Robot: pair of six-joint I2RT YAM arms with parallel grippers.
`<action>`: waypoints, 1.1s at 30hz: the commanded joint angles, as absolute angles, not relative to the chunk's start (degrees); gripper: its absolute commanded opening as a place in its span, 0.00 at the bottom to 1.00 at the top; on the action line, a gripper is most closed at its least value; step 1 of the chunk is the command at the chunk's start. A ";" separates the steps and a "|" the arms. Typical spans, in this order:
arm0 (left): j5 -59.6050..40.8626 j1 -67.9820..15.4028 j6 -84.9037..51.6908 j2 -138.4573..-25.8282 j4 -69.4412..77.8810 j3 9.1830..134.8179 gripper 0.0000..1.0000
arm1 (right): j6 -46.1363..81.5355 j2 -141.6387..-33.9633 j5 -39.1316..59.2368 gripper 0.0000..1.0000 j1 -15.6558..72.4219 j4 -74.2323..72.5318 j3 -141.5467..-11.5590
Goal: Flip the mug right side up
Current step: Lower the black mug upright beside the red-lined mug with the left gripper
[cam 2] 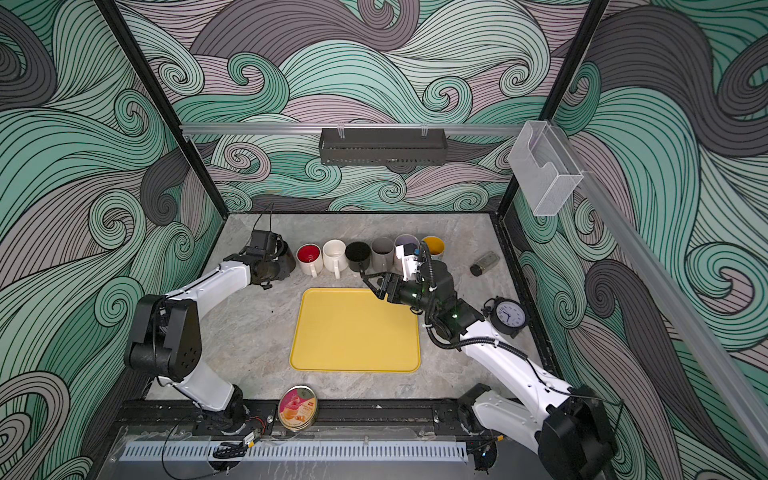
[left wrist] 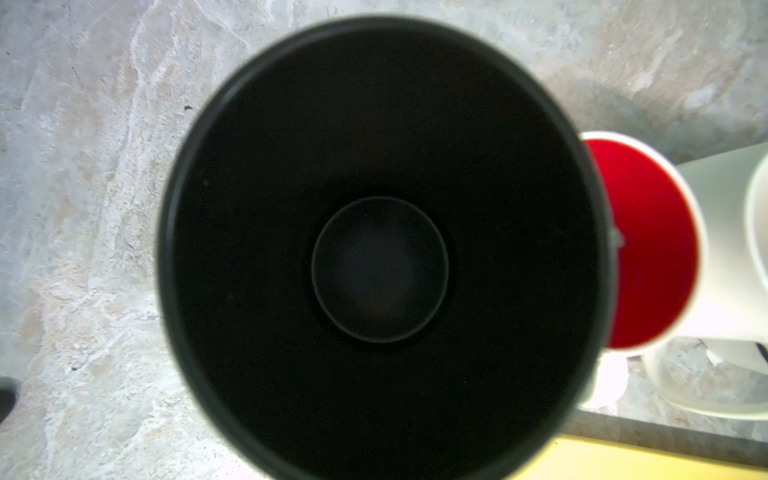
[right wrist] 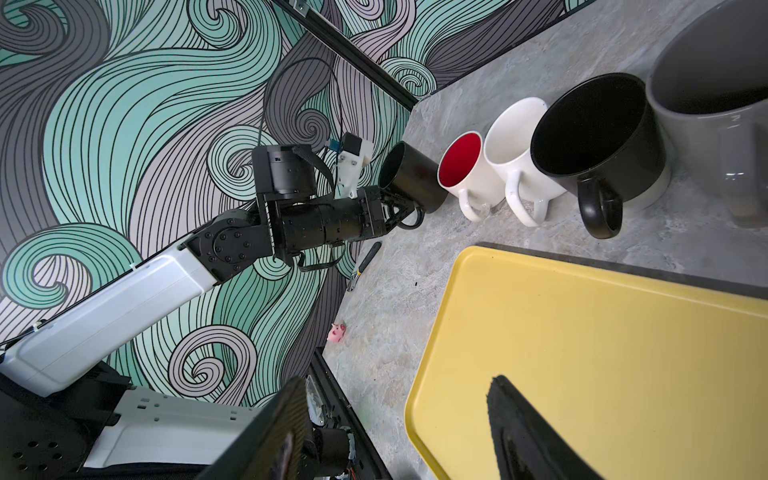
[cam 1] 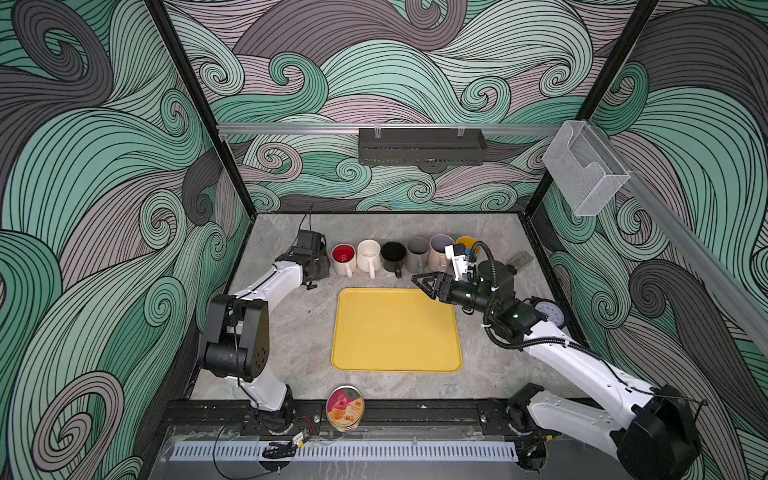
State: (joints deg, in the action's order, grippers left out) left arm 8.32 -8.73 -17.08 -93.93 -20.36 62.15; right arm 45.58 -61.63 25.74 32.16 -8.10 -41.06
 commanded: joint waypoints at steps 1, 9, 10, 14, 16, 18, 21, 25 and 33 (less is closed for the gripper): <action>8.04 -8.36 -17.21 -93.47 -17.07 66.27 0.00 | 43.93 -60.16 24.19 0.70 31.81 -6.15 -40.61; 6.45 -8.50 -17.33 -94.79 -17.40 66.48 0.00 | 42.46 -59.35 23.25 0.70 31.76 -4.08 -40.53; 6.25 -8.53 -17.34 -95.21 -17.31 66.51 0.00 | 42.37 -59.32 23.11 0.70 31.71 -3.96 -40.54; 6.06 -8.56 -17.41 -96.18 -17.02 66.18 0.00 | 42.02 -59.06 23.10 0.70 31.73 -3.65 -40.56; 6.00 -8.57 -17.38 -96.55 -17.05 66.01 0.00 | 41.69 -58.98 22.81 0.70 31.73 -3.04 -40.44; 5.72 -8.62 -17.32 -96.78 -16.63 65.62 0.00 | 41.51 -58.93 22.68 0.70 31.73 -2.88 -40.25; 5.84 -8.79 -17.40 -97.07 -16.36 65.21 0.00 | 41.40 -58.84 22.45 0.70 31.73 -2.78 -40.10; 5.85 -9.01 -17.37 -97.45 -16.92 65.12 0.00 | 40.71 -58.55 21.98 0.70 31.72 -1.63 -40.09; 5.45 -10.18 -16.45 -97.78 -17.31 64.82 0.23 | 39.91 -59.01 21.53 0.70 31.68 -0.89 -40.27</action>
State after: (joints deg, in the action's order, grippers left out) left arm 5.85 -9.39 -17.06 -98.15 -19.99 63.11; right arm 40.86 -59.31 22.48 32.12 -1.54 -40.56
